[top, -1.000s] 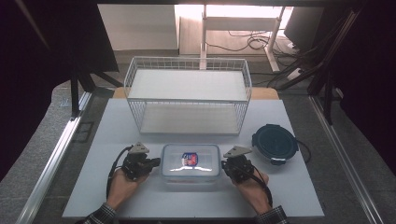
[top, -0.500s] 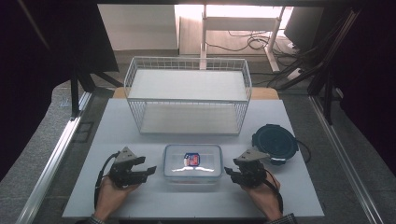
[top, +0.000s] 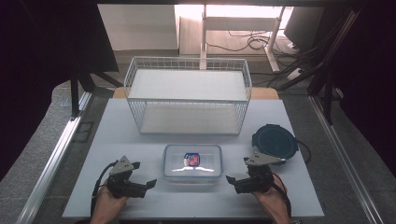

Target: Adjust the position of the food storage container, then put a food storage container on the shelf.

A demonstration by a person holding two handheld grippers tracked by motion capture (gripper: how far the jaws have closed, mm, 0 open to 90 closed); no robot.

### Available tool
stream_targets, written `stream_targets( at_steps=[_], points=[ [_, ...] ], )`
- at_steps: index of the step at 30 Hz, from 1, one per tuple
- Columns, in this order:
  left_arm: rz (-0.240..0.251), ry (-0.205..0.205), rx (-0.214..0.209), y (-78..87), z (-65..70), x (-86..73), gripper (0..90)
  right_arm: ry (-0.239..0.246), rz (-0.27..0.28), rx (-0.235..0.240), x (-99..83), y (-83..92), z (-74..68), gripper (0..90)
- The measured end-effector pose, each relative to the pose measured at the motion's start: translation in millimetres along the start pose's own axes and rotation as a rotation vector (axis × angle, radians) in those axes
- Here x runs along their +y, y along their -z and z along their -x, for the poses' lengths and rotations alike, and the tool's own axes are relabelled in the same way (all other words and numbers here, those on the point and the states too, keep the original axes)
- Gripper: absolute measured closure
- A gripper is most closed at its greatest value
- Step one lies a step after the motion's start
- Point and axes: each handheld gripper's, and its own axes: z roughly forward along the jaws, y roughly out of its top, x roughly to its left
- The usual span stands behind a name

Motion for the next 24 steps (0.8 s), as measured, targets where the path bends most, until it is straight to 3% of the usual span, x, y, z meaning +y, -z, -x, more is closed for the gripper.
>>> stream_targets(
  at_steps=[5, 13, 18, 20, 21, 22, 23, 24],
  points=[
    [0.020, 0.009, 0.003, 0.4, -2.5, 0.1, 3.7, 0.004, 0.011, 0.007, 1.0, -1.7, 0.4, 1.3],
    [0.004, 0.012, -0.011, -0.7, -1.5, 7.6, 4.8, -0.017, 0.027, 0.036, 8.9, -2.2, -3.0, 0.2],
    [-0.028, 0.029, -0.048, -9.4, -0.6, 26.4, 0.9, -0.074, -0.042, 0.062, 20.1, -11.6, -9.2, 0.0],
    [-0.036, 0.028, -0.056, -11.6, -0.3, 29.5, 0.5, -0.069, -0.053, 0.076, 21.8, -13.5, -11.2, 0.0],
    [-0.042, 0.040, -0.084, -15.6, -0.4, 34.8, 0.2, -0.039, -0.076, 0.062, 26.4, -16.8, -15.9, 0.0],
    [-0.042, 0.040, -0.084, -15.6, -0.4, 34.8, 0.1, -0.033, -0.081, 0.065, 28.7, -17.7, -17.3, 0.5],
    [-0.055, 0.053, -0.124, -19.9, -1.5, 39.4, 0.1, -0.036, -0.084, 0.074, 31.0, -19.0, -17.4, 0.8],
    [-0.055, 0.053, -0.124, -19.9, -1.5, 39.4, 0.3, -0.043, -0.088, 0.081, 33.3, -20.1, -16.9, 1.8]
  ],
)
